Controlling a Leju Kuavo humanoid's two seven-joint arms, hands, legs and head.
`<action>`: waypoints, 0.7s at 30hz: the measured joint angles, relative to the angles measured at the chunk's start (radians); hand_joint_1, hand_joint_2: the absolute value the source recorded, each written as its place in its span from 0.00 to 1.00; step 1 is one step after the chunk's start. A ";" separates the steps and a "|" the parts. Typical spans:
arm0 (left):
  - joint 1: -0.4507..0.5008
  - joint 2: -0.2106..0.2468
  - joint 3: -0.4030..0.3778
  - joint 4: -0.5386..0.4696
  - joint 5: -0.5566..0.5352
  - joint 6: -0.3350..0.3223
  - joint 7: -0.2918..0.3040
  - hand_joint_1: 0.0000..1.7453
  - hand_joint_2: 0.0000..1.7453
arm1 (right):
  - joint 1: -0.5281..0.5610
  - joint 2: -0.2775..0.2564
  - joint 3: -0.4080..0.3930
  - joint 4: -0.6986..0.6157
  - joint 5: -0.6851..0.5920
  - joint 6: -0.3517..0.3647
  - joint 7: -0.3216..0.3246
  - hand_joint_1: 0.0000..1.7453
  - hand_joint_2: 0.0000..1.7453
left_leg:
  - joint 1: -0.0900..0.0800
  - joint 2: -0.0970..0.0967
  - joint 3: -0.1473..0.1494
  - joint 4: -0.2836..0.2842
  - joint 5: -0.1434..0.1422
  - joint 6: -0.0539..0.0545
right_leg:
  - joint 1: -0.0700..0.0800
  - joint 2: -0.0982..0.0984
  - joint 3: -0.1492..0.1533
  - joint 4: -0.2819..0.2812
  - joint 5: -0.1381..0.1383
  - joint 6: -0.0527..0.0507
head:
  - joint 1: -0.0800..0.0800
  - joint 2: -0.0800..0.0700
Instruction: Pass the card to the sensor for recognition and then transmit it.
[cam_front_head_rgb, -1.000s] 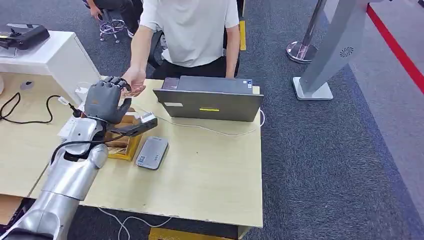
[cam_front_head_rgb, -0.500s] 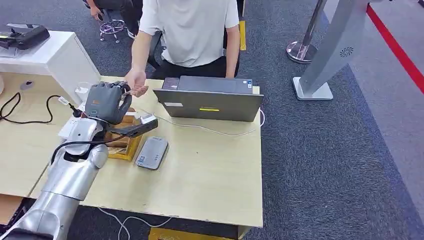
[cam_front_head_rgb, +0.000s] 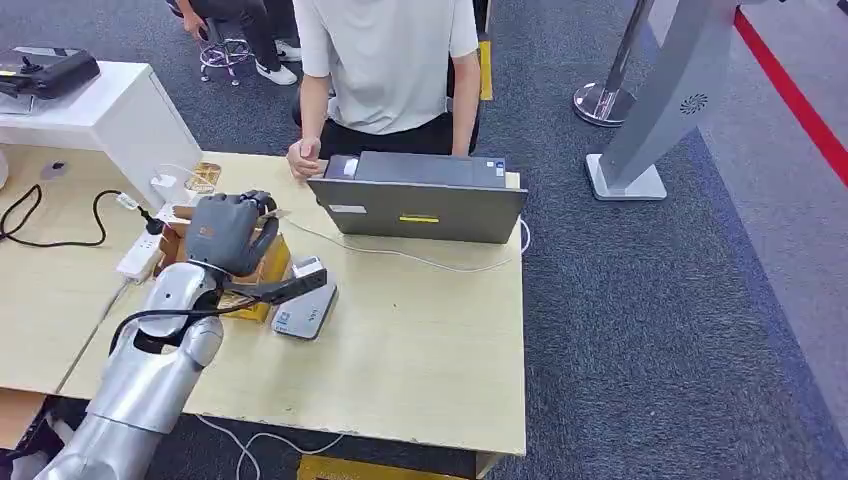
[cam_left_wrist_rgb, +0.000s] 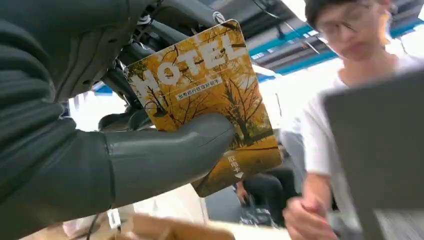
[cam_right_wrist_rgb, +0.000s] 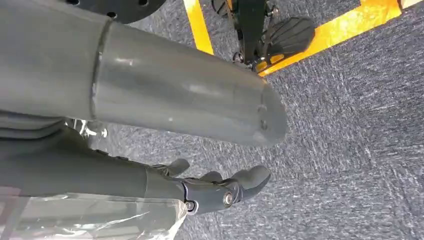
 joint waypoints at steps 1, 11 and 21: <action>0.015 0.000 -0.010 -0.016 0.002 -0.039 0.008 1.00 1.00 | 0.002 0.000 -0.003 0.000 -0.005 0.001 -0.005 0.00 0.00 | 0.000 0.000 0.000 0.000 0.000 0.000 | 0.000 0.000 0.000 0.000 0.000 0.000 | 0.000 0.000; 0.054 0.009 -0.111 -0.039 0.006 -0.223 0.074 1.00 1.00 | 0.017 -0.001 -0.032 0.000 -0.022 0.003 -0.010 0.00 0.00 | 0.000 0.000 0.000 0.000 0.000 0.000 | 0.000 0.000 0.000 0.000 0.000 0.000 | 0.000 0.000; 0.016 -0.003 -0.159 0.039 -0.017 -0.285 0.144 1.00 1.00 | 0.018 -0.002 -0.046 0.000 -0.027 0.000 0.003 0.00 0.00 | 0.000 0.000 0.000 0.000 0.000 0.000 | 0.000 0.000 0.000 0.000 0.000 0.000 | 0.000 0.000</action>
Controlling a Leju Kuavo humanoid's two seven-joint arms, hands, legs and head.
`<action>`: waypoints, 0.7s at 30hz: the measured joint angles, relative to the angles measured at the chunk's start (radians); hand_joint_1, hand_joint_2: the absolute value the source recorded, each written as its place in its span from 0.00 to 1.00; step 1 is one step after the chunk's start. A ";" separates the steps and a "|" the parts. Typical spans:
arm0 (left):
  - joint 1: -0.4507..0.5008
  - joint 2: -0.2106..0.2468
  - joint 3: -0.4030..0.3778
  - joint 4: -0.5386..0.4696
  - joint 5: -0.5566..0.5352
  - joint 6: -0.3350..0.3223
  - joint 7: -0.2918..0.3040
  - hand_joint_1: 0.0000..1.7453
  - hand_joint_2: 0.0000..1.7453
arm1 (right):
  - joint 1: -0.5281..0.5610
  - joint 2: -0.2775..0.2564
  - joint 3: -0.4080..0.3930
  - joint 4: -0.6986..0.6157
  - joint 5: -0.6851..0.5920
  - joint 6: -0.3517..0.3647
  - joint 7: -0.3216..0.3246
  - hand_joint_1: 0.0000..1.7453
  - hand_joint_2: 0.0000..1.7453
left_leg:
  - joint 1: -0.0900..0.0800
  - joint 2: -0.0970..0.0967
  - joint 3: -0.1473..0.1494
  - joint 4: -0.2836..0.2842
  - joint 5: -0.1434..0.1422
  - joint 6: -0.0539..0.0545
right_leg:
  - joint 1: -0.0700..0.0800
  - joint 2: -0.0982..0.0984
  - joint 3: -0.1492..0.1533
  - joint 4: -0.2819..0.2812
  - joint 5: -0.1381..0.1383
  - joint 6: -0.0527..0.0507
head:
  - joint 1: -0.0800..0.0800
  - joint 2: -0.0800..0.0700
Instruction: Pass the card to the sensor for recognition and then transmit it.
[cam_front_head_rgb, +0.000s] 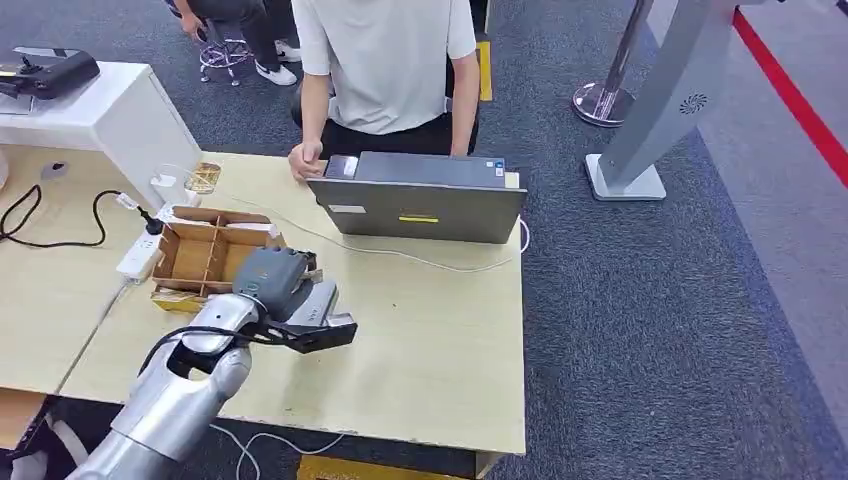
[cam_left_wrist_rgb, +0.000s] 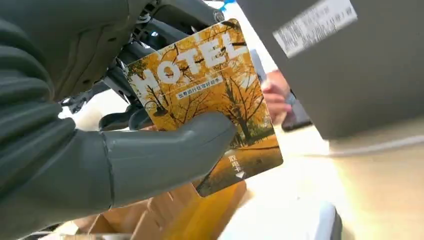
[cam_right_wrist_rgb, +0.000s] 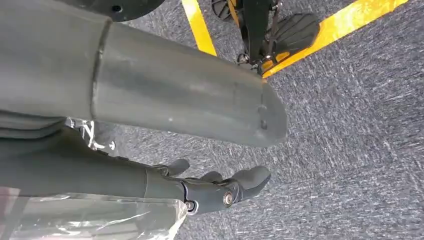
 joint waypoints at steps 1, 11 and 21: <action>-0.006 -0.002 -0.005 0.015 -0.002 -0.003 0.002 1.00 1.00 | 0.000 -0.001 -0.001 0.000 0.000 0.000 0.001 0.00 0.00 | 0.000 0.000 0.000 0.000 0.000 0.000 | 0.000 0.000 0.000 0.000 0.000 0.000 | 0.000 0.000; -0.042 -0.021 -0.026 0.125 -0.091 -0.035 0.092 1.00 1.00 | 0.000 -0.002 -0.002 0.000 0.013 0.000 0.010 0.00 0.00 | 0.000 0.000 0.000 0.000 0.000 0.000 | 0.000 0.000 0.000 0.000 0.000 0.000 | 0.000 0.000; -0.078 -0.029 -0.034 0.207 -0.108 -0.073 0.102 1.00 1.00 | 0.000 -0.004 -0.002 0.000 0.019 0.000 0.016 0.00 0.00 | 0.000 0.000 0.000 0.000 0.000 0.000 | 0.000 0.000 0.000 0.000 0.000 0.000 | 0.000 0.000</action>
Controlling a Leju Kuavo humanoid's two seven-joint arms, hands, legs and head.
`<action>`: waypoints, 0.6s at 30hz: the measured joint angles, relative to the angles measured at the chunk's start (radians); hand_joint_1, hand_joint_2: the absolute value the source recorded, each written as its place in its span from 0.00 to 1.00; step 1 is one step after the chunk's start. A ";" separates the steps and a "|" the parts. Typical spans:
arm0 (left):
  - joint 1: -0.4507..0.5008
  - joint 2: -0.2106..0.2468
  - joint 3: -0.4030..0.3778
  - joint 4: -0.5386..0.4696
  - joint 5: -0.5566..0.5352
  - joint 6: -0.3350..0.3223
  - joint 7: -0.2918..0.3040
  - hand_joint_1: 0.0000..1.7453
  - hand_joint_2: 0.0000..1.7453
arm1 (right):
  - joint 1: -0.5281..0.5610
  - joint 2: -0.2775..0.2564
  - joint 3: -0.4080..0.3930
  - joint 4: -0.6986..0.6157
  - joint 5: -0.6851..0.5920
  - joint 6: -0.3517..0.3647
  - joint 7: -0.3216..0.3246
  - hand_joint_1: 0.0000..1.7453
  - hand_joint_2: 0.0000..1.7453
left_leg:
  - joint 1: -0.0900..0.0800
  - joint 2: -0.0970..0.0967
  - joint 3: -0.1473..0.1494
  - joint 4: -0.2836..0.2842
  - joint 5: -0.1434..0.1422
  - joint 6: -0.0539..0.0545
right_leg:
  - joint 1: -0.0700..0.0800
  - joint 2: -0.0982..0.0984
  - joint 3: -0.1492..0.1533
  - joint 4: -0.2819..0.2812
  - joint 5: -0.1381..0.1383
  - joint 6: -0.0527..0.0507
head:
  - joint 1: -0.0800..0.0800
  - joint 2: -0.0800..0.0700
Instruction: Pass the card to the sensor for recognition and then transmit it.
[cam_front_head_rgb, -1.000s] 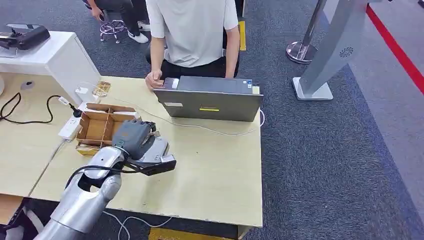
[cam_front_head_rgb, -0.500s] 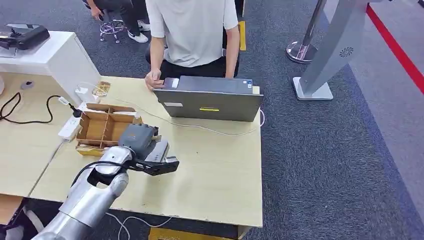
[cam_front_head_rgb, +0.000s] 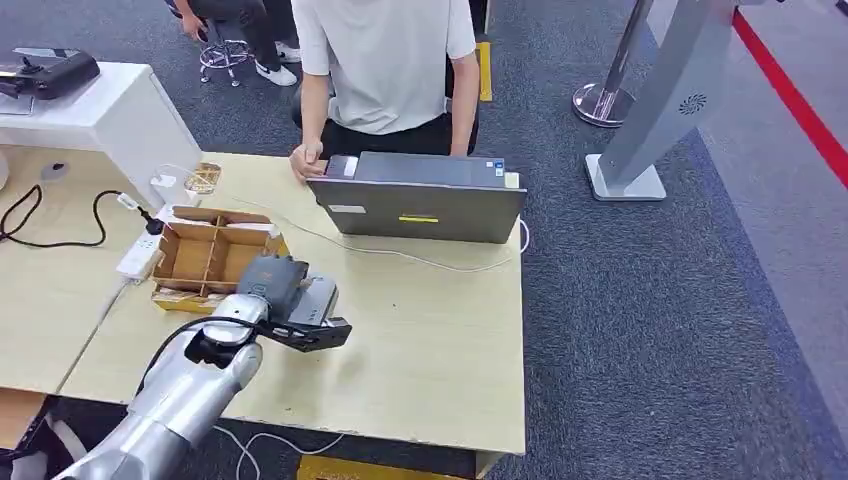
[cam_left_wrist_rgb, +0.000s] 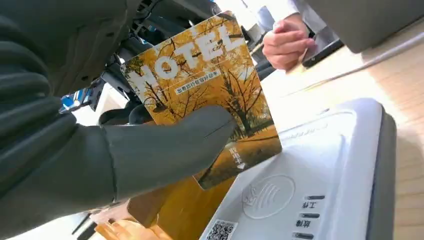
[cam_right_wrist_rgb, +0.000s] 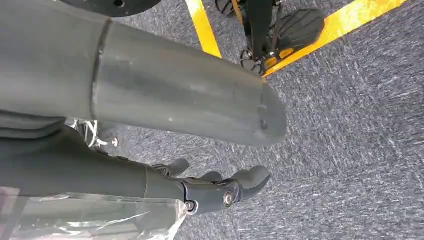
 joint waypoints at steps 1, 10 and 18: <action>-0.005 -0.001 0.000 0.010 -0.001 -0.005 0.000 1.00 1.00 | 0.000 0.000 0.000 0.000 0.000 0.000 0.001 0.00 0.00 | 0.000 0.000 0.000 0.000 0.000 0.000 | 0.000 0.000 0.000 0.000 0.000 0.000 | 0.000 0.000; -0.022 -0.003 -0.007 0.071 0.037 0.190 -0.052 1.00 1.00 | 0.000 -0.003 0.000 0.000 0.024 -0.004 0.005 0.00 0.00 | 0.000 0.000 0.000 0.000 0.000 0.000 | 0.000 0.000 0.001 0.001 0.000 0.000 | 0.001 0.000; 0.034 0.025 0.078 -0.115 -0.010 0.626 -0.128 1.00 1.00 | -0.018 0.002 0.024 0.000 0.087 -0.019 0.014 0.00 0.00 | 0.000 0.000 0.000 0.000 0.000 0.000 | 0.000 0.000 0.000 0.001 0.000 0.000 | 0.000 0.000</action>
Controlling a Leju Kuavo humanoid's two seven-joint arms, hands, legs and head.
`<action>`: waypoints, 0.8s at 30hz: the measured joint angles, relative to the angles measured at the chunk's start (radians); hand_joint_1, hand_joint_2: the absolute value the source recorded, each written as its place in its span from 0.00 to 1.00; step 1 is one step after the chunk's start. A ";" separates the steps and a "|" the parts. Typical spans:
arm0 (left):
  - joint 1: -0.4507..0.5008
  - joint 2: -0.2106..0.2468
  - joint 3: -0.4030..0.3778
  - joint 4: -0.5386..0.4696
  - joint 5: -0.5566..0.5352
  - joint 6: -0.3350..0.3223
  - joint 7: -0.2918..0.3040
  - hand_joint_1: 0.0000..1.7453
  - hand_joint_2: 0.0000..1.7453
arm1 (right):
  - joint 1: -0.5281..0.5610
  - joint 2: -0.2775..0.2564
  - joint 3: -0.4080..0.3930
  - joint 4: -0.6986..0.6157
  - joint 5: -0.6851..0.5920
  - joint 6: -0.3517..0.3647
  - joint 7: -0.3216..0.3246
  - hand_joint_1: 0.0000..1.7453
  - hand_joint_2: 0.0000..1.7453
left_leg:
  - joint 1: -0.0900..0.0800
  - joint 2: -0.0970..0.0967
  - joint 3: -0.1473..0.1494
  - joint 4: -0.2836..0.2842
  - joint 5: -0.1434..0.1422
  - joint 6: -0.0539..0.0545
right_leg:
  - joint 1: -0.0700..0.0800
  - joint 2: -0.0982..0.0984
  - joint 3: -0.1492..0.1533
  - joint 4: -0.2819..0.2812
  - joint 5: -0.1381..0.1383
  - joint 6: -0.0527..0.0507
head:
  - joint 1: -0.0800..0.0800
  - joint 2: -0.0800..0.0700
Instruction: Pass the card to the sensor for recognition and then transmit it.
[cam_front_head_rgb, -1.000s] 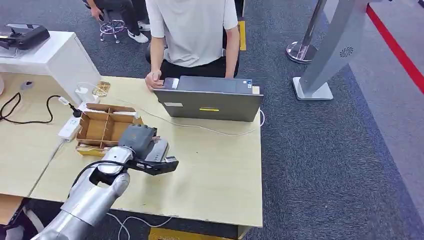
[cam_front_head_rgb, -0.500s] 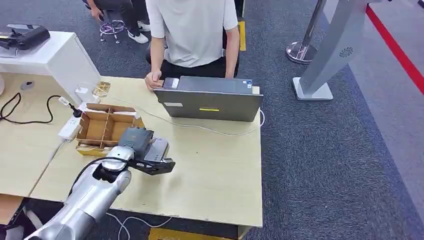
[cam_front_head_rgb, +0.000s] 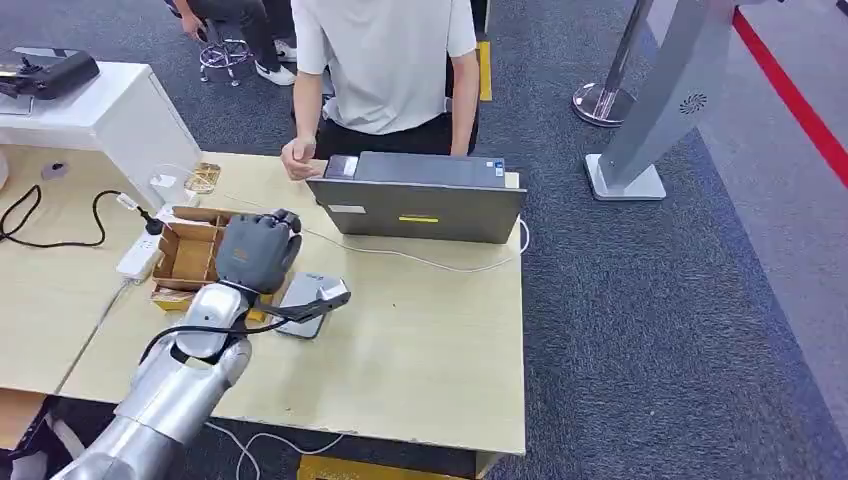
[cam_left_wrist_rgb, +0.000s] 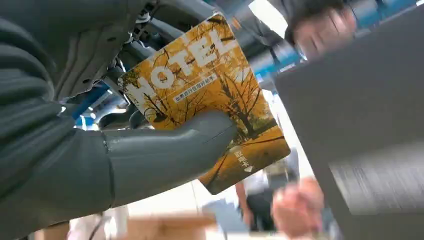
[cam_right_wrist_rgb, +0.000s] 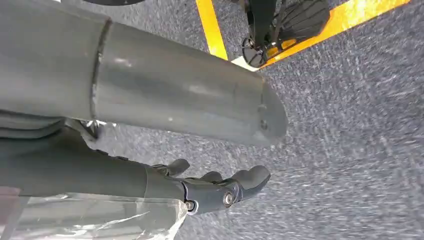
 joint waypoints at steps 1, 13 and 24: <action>0.003 0.004 0.019 -0.025 -0.006 0.014 -0.009 1.00 1.00 | -0.003 0.002 0.006 0.000 0.004 0.000 0.000 0.00 0.00 | 0.000 0.000 0.000 0.000 0.000 0.000 | 0.000 0.000 0.000 0.000 0.000 0.000 | 0.000 0.000; -0.141 0.042 0.094 -0.036 -0.183 -0.058 0.140 1.00 1.00 | -0.026 0.008 0.035 0.000 0.040 0.016 0.029 0.00 0.00 | 0.000 0.000 0.000 0.000 0.003 0.000 | 0.000 0.000 -0.001 0.000 0.002 -0.001 | 0.000 0.000; -0.308 0.065 0.036 0.137 -0.189 -0.092 0.173 0.00 1.00 | -0.034 0.009 0.044 0.000 0.049 0.020 0.033 0.00 0.00 | 0.000 0.000 0.000 0.000 0.003 0.000 | 0.000 0.000 -0.001 0.000 0.003 -0.001 | -0.001 0.000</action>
